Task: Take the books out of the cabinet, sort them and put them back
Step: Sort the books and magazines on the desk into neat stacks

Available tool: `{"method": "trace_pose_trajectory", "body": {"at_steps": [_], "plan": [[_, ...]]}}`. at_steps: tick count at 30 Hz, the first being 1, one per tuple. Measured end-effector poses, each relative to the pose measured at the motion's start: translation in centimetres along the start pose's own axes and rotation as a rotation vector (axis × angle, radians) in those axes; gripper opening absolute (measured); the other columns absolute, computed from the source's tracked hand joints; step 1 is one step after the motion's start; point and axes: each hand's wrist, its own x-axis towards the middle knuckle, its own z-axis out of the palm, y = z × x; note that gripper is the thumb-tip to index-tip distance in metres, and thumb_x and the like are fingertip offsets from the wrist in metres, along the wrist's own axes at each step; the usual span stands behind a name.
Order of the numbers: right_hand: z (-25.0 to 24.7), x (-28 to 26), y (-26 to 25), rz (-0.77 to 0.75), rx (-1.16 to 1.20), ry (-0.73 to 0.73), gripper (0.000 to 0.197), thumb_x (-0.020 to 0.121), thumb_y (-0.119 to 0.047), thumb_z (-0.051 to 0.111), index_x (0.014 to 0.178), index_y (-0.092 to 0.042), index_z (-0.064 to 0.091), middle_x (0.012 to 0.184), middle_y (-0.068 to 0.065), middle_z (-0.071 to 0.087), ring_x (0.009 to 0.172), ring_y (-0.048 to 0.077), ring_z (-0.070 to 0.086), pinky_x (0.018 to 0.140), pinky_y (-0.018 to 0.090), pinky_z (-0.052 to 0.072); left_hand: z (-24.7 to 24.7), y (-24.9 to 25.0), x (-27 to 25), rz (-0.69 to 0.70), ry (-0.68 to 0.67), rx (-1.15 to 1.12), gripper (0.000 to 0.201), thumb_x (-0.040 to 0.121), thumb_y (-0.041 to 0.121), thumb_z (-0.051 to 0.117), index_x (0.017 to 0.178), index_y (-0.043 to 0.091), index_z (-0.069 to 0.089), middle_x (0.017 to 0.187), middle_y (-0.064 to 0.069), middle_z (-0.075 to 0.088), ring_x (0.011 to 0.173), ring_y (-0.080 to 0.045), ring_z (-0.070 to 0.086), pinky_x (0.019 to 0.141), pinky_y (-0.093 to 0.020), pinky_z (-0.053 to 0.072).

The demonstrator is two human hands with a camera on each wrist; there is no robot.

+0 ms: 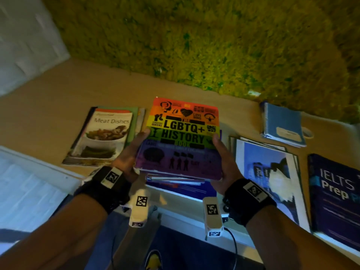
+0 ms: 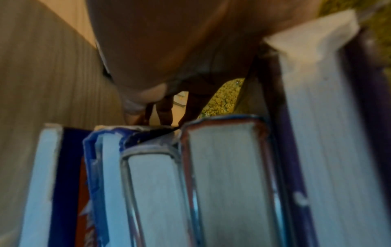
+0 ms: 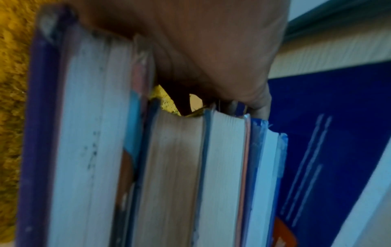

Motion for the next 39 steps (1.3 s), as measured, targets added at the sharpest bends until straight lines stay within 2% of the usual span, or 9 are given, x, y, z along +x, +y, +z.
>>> {"method": "trace_pose_trajectory", "body": {"at_steps": [9,14,17,20,26,29,33,36,39], "plan": [[10.9,7.6,4.3,0.178,-0.182,-0.134,0.074,0.087,-0.051,0.068,0.143,-0.005,0.055,0.137,0.022,0.063,0.124,0.042,0.062,0.105,0.056,0.051,-8.9,6.6,-3.5,0.258,0.215,-0.077,0.046,0.102,0.04,0.036,0.106,0.019,0.077,0.093,-0.004,0.078,0.077,-0.02,0.076,0.059,-0.035,0.062],[14.8,10.1,7.1,0.227,-0.371,-0.114,0.052,0.084,-0.053,0.077,0.128,-0.028,0.065,0.126,0.005,0.071,0.11,0.032,0.068,0.111,0.04,0.043,-14.2,6.1,-5.1,0.269,0.356,-0.039,0.05,0.1,0.044,0.04,0.131,0.011,0.061,0.106,-0.009,0.076,0.078,-0.024,0.075,0.055,-0.036,0.061],[14.9,10.7,7.6,0.269,-0.46,-0.132,0.071,0.073,-0.064,0.079,0.133,-0.029,0.065,0.128,0.007,0.072,0.118,0.03,0.068,0.114,0.053,0.044,-15.1,5.9,-5.4,0.228,0.386,0.037,0.045,0.1,0.04,0.037,0.123,0.011,0.062,0.086,-0.006,0.078,0.056,-0.02,0.072,0.038,-0.024,0.051],[14.9,10.5,6.8,0.255,-0.608,-0.109,0.084,0.058,-0.078,0.08,0.129,-0.037,0.064,0.135,-0.001,0.067,0.124,0.027,0.063,0.11,0.055,0.045,-15.1,7.0,-6.1,0.203,0.422,0.183,0.046,0.097,0.036,0.048,0.13,0.007,0.061,0.096,-0.012,0.077,0.06,-0.021,0.073,0.045,-0.029,0.056],[11.0,5.3,1.9,0.124,-0.736,-0.068,0.04,0.1,-0.042,0.059,0.135,-0.024,0.054,0.129,-0.005,0.058,0.127,0.026,0.055,0.106,0.05,0.045,-8.1,10.1,-3.6,0.448,0.882,1.291,0.057,0.079,0.059,0.059,0.127,0.027,0.061,0.129,-0.02,0.059,0.116,-0.041,0.057,0.099,-0.048,0.048],[6.5,1.8,-1.3,0.093,-0.72,-0.028,0.035,0.105,-0.035,0.054,0.135,-0.019,0.056,0.122,-0.002,0.062,0.124,0.025,0.061,0.099,0.043,0.046,-0.1,7.2,-1.0,0.664,0.586,1.257,0.037,0.089,0.04,0.063,0.119,0.018,0.066,0.113,-0.018,0.065,0.107,-0.03,0.062,0.088,-0.03,0.046],[-5.1,-4.4,-6.3,-0.101,-0.609,0.18,0.007,0.099,-0.02,0.06,0.104,-0.024,0.061,0.09,-0.001,0.07,0.073,0.01,0.065,0.068,0.025,0.042,13.8,-1.4,2.9,0.514,0.022,1.173,0.014,0.093,0.023,0.065,0.093,0.037,0.064,0.083,0.028,0.068,0.077,0.012,0.059,0.085,-0.017,0.048],[-14.3,-10.0,-9.9,-0.246,-0.515,0.49,0.015,0.099,-0.006,0.056,0.096,-0.019,0.062,0.071,-0.005,0.069,0.056,0.008,0.06,0.056,0.024,0.037,24.3,-9.2,4.4,0.29,-0.278,1.002,0.018,0.078,0.04,0.068,0.086,0.025,0.073,0.081,0.013,0.07,0.074,-0.005,0.062,0.074,-0.03,0.045],[-21.8,-15.3,-12.8,-0.34,-0.627,0.761,0.026,0.094,-0.004,0.056,0.076,-0.015,0.072,0.069,-0.001,0.064,0.059,0.011,0.057,0.058,0.025,0.043,32.0,-16.1,5.5,-0.043,-0.37,0.797,0.011,0.089,0.025,0.065,0.079,0.019,0.065,0.082,0.0,0.062,0.076,-0.015,0.059,0.073,-0.032,0.046]]}}
